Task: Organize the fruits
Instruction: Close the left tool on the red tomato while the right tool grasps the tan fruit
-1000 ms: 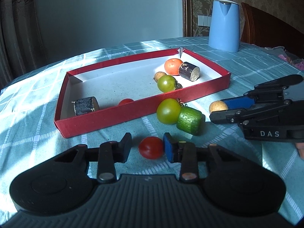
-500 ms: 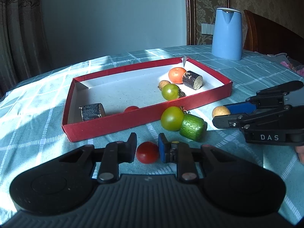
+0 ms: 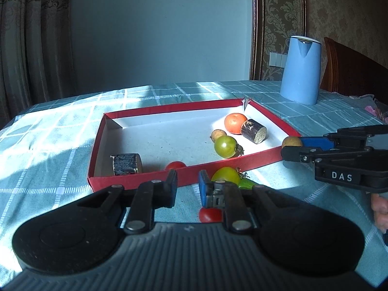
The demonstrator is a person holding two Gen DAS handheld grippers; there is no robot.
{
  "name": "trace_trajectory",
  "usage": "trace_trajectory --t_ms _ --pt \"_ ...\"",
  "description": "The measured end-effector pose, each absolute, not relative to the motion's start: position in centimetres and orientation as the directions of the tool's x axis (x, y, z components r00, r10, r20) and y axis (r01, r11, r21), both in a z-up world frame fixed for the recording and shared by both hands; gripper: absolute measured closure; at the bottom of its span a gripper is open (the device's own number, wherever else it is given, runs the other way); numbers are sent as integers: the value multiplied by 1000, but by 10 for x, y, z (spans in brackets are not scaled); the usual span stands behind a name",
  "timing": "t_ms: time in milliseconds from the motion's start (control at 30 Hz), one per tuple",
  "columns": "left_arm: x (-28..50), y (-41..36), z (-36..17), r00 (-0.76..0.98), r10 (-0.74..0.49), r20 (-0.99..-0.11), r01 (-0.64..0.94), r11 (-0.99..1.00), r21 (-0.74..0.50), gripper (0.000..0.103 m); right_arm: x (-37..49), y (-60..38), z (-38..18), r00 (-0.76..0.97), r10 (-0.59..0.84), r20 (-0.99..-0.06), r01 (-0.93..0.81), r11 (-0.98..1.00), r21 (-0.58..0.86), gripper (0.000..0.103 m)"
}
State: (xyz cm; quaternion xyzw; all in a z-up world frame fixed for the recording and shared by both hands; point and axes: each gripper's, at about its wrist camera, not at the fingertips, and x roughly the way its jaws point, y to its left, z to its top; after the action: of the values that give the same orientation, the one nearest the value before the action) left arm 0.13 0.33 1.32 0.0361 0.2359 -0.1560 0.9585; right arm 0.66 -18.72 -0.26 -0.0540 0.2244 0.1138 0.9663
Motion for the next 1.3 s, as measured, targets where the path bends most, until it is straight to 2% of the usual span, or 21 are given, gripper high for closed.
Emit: trace_trajectory --t_ms 333,433,533,667,1033,1067,1133,1167,1200,1300 --pt "38 -2 26 848 -240 -472 256 966 -30 86 32 -177 12 869 199 -453 -245 969 -44 77" --pt "38 5 26 812 -305 -498 310 948 -76 86 37 -177 13 873 198 -446 -238 971 -33 77" --pt "18 11 22 814 -315 -487 339 940 -42 85 36 -182 9 869 203 -452 -235 972 -16 77" --pt "7 16 11 747 -390 -539 411 907 -87 83 38 -182 7 857 209 -471 -240 971 -5 77" --pt "-5 14 4 727 -415 -547 450 890 -77 80 35 -181 5 853 213 -476 -246 969 -7 77" --pt "-6 16 5 722 -431 -542 455 885 -97 78 35 -181 4 851 216 -478 -251 968 -9 77" --pt "-10 24 7 707 -485 -515 482 863 -152 51 34 -180 4 852 217 -476 -251 968 -8 77" --pt "-15 26 9 713 -497 -495 489 858 -157 24 34 -180 4 852 218 -476 -253 967 -10 77" --pt "-19 27 10 740 -479 -472 475 869 -138 18 34 -179 4 852 219 -475 -254 967 -10 77" --pt "-21 22 10 759 -443 -477 460 883 -89 22 33 -178 3 851 220 -477 -257 966 -13 77"
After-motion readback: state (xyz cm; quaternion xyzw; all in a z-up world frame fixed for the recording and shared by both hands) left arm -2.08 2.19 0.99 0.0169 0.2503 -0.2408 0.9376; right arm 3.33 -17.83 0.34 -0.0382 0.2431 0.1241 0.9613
